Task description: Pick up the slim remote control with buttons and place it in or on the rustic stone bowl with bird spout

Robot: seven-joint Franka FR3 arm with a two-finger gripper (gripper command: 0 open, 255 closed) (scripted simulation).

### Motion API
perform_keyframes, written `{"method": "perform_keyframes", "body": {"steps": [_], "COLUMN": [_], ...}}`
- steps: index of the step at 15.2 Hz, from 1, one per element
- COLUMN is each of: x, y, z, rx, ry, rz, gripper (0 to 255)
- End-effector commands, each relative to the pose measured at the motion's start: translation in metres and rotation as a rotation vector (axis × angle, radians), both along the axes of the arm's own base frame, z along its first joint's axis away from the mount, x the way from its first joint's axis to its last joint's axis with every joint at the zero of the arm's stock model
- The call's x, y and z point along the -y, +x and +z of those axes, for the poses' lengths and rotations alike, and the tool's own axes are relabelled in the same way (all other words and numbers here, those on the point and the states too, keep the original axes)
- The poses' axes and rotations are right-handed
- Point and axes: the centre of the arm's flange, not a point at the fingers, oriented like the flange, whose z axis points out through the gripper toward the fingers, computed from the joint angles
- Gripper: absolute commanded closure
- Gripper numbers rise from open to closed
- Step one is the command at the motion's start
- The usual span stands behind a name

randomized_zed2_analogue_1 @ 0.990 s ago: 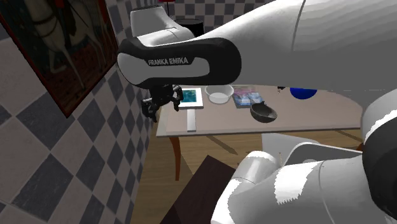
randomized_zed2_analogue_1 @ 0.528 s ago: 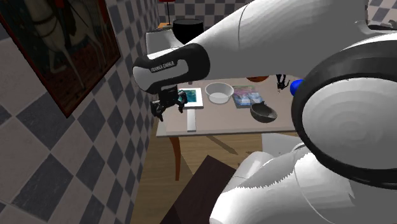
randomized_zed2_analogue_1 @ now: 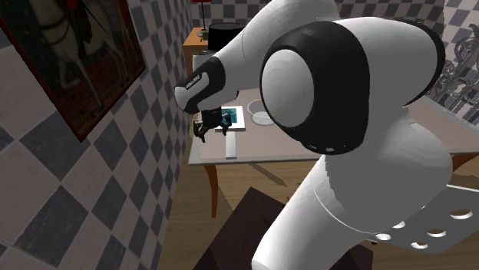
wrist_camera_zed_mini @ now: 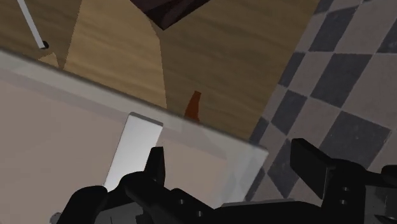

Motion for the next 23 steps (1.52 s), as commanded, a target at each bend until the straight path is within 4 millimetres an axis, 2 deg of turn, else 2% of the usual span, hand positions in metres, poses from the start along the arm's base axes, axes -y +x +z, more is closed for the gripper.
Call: {"method": "perform_keyframes", "body": {"steps": [1,9,17,23], "x": [0.021,0.100,0.179,0.178], "y": [0.007,0.030,0.044,0.044], "z": [-0.019,-0.087,-0.157,-0.188], "rx": [-0.001,-0.006,-0.011,-0.011], "ry": [0.003,0.018,0.033,0.033], "rz": [-0.028,-0.139,-0.248,-0.248], "gripper": [0,0,0,0]}}
